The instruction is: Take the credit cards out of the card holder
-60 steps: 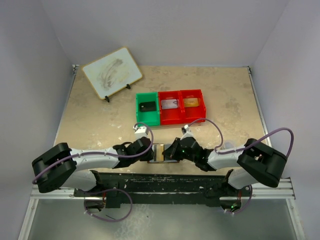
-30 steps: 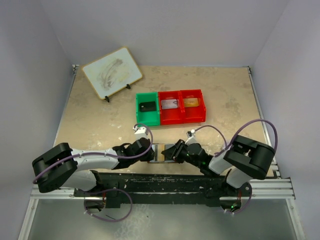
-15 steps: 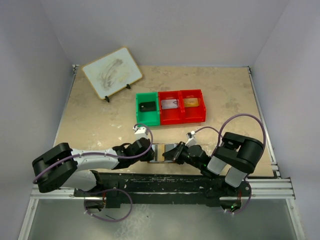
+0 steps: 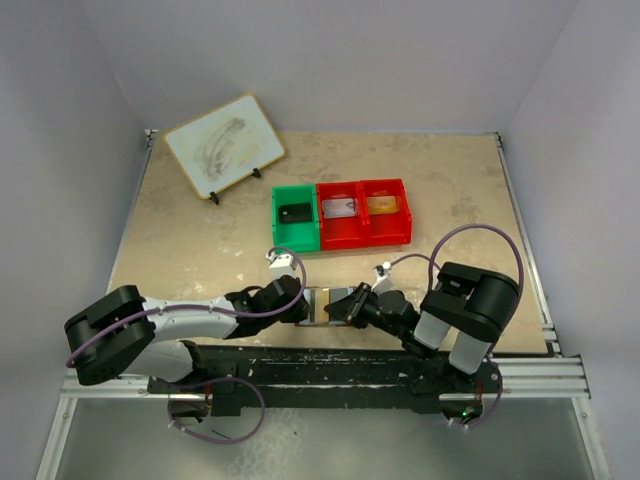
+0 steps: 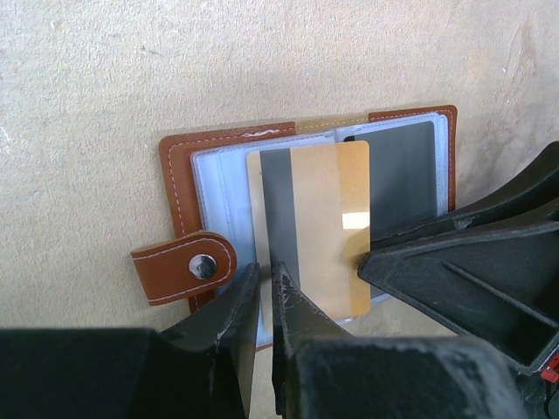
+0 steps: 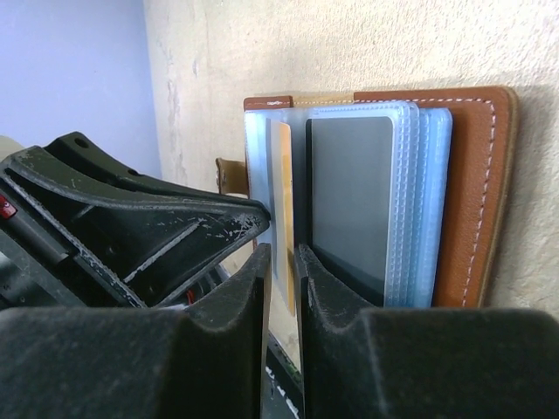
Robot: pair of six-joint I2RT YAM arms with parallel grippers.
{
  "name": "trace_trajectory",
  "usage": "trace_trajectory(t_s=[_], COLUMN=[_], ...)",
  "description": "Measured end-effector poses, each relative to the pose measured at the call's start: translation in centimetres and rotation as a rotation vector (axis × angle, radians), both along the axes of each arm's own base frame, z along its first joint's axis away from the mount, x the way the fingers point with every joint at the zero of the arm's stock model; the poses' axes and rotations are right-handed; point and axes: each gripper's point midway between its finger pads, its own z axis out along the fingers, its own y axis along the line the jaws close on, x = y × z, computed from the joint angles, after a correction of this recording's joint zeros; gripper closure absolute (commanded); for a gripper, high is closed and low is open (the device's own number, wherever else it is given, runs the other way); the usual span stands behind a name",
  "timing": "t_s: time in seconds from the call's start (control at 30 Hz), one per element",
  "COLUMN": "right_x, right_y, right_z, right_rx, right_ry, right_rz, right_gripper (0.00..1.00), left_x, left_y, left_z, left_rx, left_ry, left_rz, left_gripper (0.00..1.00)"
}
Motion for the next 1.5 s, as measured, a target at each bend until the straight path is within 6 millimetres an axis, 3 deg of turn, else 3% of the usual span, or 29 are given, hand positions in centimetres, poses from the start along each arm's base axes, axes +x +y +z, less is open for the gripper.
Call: trace_trajectory(t_s=[0.1,0.5,0.67,0.87,1.03,1.5], right_x=[0.3,1.8,1.7,1.6,1.3,1.0], right_y=[-0.1,1.6,1.2,0.7,0.9,0.2], right_z=[-0.2,-0.2,0.3,0.6,-0.3,-0.2], right_rx=[0.002,-0.064,-0.083,-0.093,-0.102,-0.027], right_ry=[0.004,-0.01,-0.007,-0.012,-0.002,-0.006], right_rz=[-0.005,0.025,0.021,0.021,0.042,0.024], right_gripper=[0.87,0.85,0.76,0.85,0.99,1.0], left_x=[0.0,0.0,0.0,0.0,0.0,-0.2], left_y=[0.0,0.0,0.0,0.0,0.0,0.4], left_z=[0.0,0.0,0.0,0.0,0.0,0.1], left_rx=[0.0,0.0,0.0,0.0,0.0,0.009], left_ry=[0.001,0.0,0.0,0.0,0.0,0.005], left_rz=[0.0,0.001,0.001,0.001,0.001,0.001], left_gripper=[0.92,0.93,0.93,0.93,0.93,0.94])
